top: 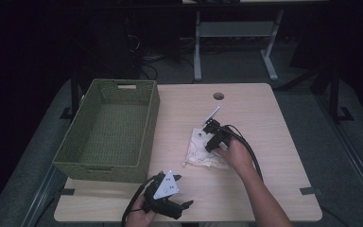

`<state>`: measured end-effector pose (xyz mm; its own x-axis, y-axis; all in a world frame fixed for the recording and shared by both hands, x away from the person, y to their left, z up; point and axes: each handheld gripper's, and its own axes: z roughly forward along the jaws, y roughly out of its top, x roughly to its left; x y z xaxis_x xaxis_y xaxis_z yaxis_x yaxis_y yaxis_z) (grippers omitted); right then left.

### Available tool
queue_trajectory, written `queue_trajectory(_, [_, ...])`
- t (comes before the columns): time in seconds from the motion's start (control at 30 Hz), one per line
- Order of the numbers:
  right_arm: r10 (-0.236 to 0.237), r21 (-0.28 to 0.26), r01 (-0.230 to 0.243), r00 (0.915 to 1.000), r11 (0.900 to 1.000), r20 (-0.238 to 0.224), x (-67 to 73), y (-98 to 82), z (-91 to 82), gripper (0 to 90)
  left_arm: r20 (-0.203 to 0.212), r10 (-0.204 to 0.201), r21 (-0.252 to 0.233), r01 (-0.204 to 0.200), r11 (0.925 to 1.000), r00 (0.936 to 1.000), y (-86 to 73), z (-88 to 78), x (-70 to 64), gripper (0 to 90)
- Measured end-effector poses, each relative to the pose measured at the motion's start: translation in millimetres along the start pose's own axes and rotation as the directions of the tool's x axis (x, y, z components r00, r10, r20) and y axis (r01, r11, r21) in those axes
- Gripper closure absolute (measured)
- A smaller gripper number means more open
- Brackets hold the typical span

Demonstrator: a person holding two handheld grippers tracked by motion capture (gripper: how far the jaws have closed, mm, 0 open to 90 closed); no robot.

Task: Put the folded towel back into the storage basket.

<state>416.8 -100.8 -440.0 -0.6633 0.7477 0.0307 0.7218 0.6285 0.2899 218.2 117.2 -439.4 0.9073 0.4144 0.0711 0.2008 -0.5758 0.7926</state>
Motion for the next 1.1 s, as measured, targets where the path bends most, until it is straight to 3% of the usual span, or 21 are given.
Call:
queue_trajectory(0.13, [-0.003, 0.001, 0.003, 1.0, 1.0, -0.004, -1.2, 0.4, -0.6, 64.8, 0.002, 0.001, 0.001, -0.001, 1.0, 1.0, 0.0, 0.3, 0.0, 16.2])
queue_trajectory(0.17, [-0.003, -0.004, 0.003, 1.0, 1.0, -0.008, -2.2, 0.3, -0.7, 71.6, 0.002, 0.001, 0.002, -0.001, 1.0, 1.0, 0.0, 0.5, -0.3, 16.1])
queue_trajectory(0.23, [-0.006, -0.008, 0.005, 0.9999, 1.0, -0.012, -3.4, 0.2, -0.7, 76.4, 0.001, 0.001, 0.003, -0.001, 1.0, 1.0, 0.1, 0.8, -0.5, 16.1])
queue_trajectory(0.33, [-0.003, -0.017, 0.003, 0.9997, 1.0, -0.024, -5.6, -0.1, -0.4, 79.6, 0.002, 0.003, 0.005, -0.003, 1.0, 1.0, 0.1, 1.2, -0.6, 16.2])
queue_trajectory(0.6, [0.032, -0.051, -0.036, 0.9961, 0.998, -0.083, -14.8, -4.7, -1.3, 82.0, 0.002, 0.0, 0.002, 0.0, 1.0, 1.0, -0.4, 0.5, 0.1, 16.1])
queue_trajectory(0.77, [0.041, -0.083, -0.048, 0.9954, 0.995, -0.087, -15.1, -6.4, -6.2, 82.1, 0.0, -0.002, 0.002, 0.002, 1.0, 1.0, -0.6, 0.2, 0.8, 16.2])
queue_trajectory(0.9, [0.052, -0.146, -0.071, 0.9896, 0.987, -0.134, -16.4, -6.7, -19.8, 82.3, 0.0, -0.002, -0.001, 0.002, 1.0, 1.0, -0.5, -0.1, 0.3, 16.2])
queue_trajectory(1.1, [0.044, -0.197, -0.076, 0.9856, 0.977, -0.163, -14.9, -5.2, -35.6, 82.3, 0.001, -0.002, -0.001, 0.002, 1.0, 1.0, -0.5, -0.1, 0.2, 16.2])
